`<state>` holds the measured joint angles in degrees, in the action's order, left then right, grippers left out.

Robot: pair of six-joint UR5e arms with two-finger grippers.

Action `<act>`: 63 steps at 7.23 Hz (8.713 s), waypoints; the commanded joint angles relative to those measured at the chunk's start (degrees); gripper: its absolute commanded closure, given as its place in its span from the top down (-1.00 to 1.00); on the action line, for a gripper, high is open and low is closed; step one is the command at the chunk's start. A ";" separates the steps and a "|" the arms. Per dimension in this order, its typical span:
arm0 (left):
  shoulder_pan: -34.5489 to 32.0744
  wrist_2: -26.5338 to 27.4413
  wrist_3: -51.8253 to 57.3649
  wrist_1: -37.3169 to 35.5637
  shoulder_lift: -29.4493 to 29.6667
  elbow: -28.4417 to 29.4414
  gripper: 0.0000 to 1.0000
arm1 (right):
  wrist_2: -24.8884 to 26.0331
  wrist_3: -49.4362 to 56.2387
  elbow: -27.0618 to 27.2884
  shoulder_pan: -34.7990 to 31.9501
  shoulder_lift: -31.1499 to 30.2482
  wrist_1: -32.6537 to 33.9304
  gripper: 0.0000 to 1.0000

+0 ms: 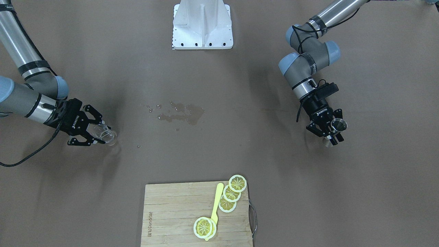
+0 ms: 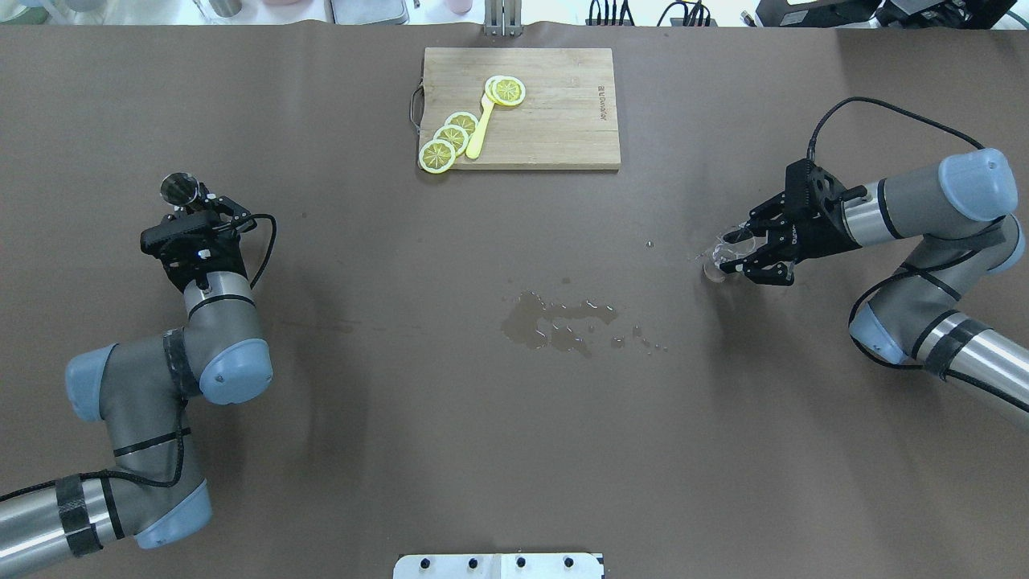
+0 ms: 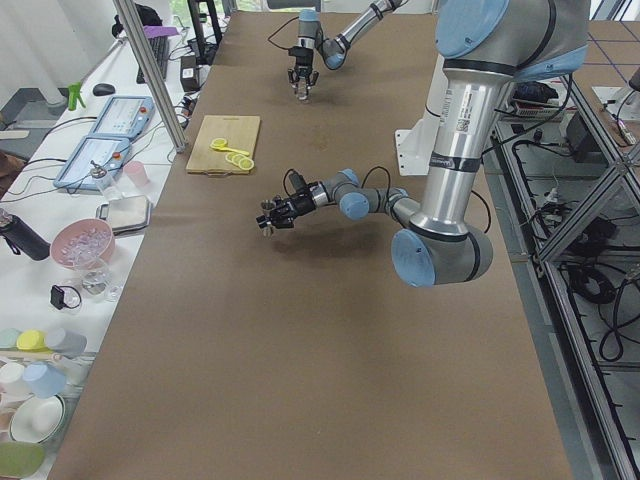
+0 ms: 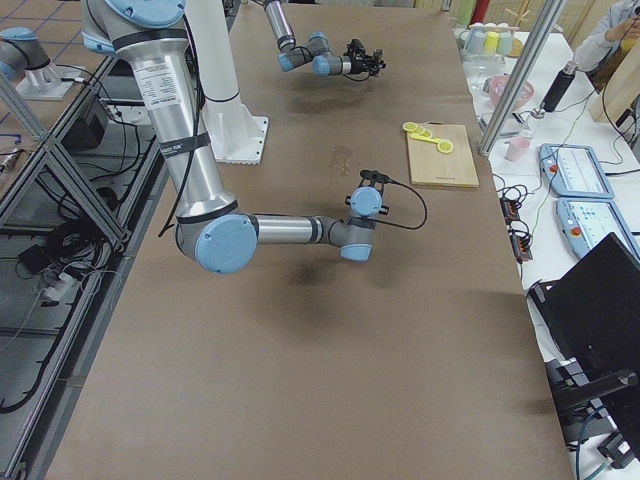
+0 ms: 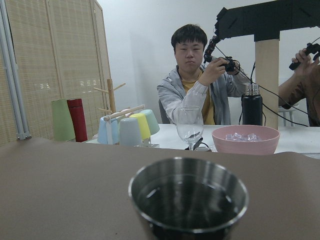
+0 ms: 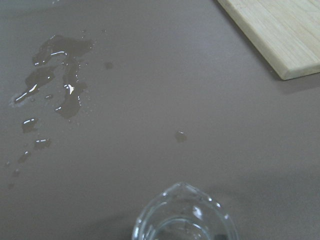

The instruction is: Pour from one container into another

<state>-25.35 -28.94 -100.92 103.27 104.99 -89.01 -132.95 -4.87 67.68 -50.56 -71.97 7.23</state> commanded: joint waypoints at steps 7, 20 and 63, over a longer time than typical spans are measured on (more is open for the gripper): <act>-0.84 -11.35 42.75 28.15 9.35 1.29 -1.00 | 6.45 3.68 21.75 -4.47 -0.18 22.66 -1.00; -0.50 -38.21 72.18 64.24 13.20 7.35 -1.00 | 4.36 26.66 37.43 -1.92 8.33 69.21 -1.00; 7.51 -47.35 83.95 71.81 30.36 20.19 -1.00 | 22.73 36.16 33.77 13.03 38.65 143.05 -1.00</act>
<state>-17.84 -76.29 -16.96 175.08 135.37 -68.75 -110.25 31.29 103.69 -37.57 -35.04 149.61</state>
